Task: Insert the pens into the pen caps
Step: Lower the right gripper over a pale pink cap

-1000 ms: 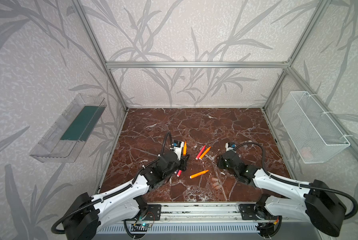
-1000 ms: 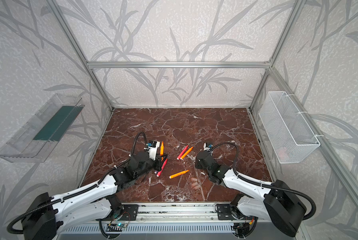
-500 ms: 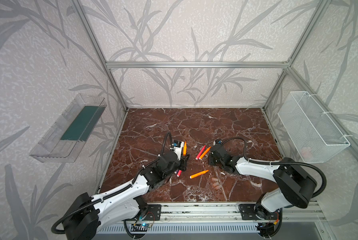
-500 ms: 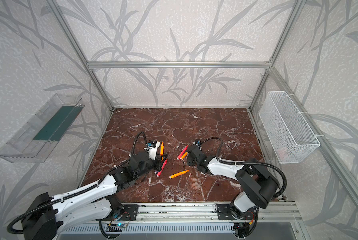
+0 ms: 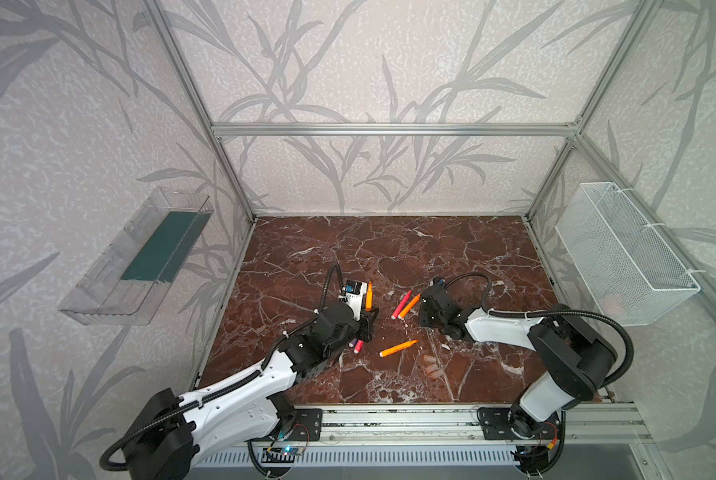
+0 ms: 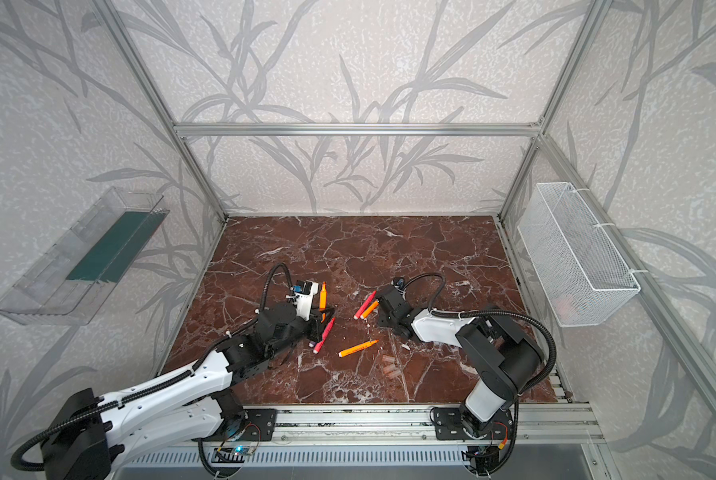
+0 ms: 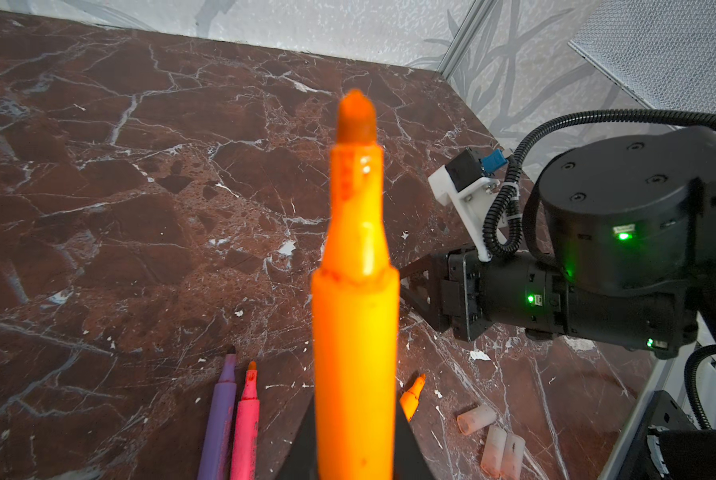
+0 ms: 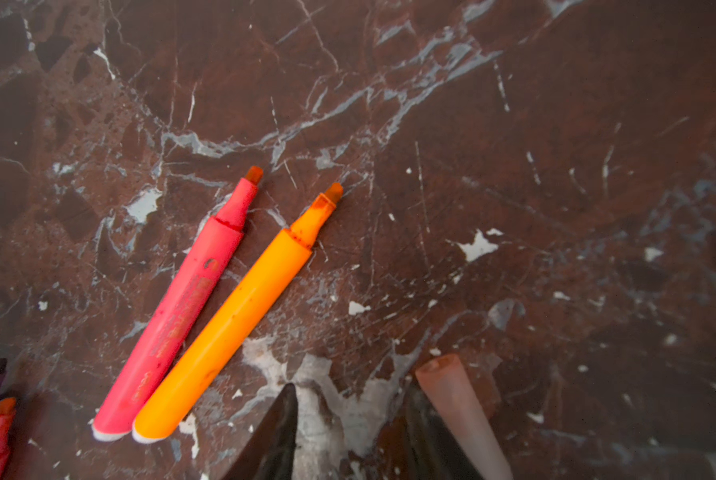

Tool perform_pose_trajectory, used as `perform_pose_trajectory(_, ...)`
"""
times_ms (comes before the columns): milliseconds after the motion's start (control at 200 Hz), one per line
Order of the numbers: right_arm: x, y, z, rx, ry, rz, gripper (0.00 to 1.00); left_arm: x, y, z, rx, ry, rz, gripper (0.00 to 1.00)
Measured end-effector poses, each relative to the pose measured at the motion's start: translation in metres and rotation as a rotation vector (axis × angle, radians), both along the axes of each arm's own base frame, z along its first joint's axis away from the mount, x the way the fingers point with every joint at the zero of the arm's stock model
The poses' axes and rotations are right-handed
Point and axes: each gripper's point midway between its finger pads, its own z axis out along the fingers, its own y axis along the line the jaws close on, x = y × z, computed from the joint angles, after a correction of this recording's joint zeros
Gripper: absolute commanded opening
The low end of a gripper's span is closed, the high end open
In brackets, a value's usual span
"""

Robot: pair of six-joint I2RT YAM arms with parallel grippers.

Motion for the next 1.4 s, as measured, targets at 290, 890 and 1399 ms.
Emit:
perform_pose_trajectory(290,0.0,-0.007,0.0,-0.009,-0.004,-0.02,0.43,0.0,0.0,-0.001,0.003,0.003,0.0,0.0)
perform_pose_trajectory(890,-0.009,-0.03,0.001,-0.048,-0.002,-0.062,0.43,-0.002,0.002,0.0,0.005,0.004,0.001,0.0)
perform_pose_trajectory(1399,-0.036,-0.066,0.005,-0.041,-0.03,-0.112,0.49,-0.002,0.002,0.001,0.002,0.001,0.001,0.0)
